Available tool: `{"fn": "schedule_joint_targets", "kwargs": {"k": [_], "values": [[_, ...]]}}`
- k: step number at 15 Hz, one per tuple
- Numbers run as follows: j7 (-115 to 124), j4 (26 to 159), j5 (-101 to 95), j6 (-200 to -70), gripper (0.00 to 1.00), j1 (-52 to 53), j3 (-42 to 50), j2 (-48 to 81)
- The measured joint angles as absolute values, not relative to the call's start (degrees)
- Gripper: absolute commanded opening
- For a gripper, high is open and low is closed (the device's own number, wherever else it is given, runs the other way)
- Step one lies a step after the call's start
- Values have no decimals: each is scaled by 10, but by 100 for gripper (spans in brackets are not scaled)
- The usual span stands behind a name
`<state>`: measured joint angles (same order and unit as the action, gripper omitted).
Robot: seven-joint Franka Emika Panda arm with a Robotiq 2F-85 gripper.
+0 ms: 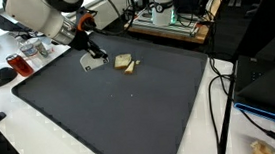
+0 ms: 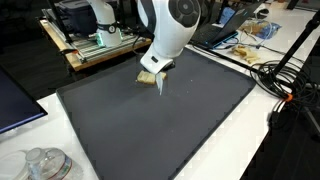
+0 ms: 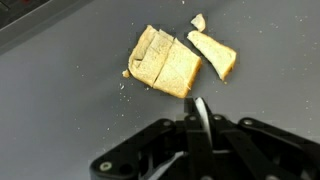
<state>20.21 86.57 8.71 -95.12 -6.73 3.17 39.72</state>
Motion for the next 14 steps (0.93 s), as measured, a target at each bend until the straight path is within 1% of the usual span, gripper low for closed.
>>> {"fn": "schedule_joint_targets", "kwargs": {"k": [7,14], "values": [[68,888,137,-964,1,-116,33,373],[-8,1017,153,-1043,1,-124,33,262]]}}
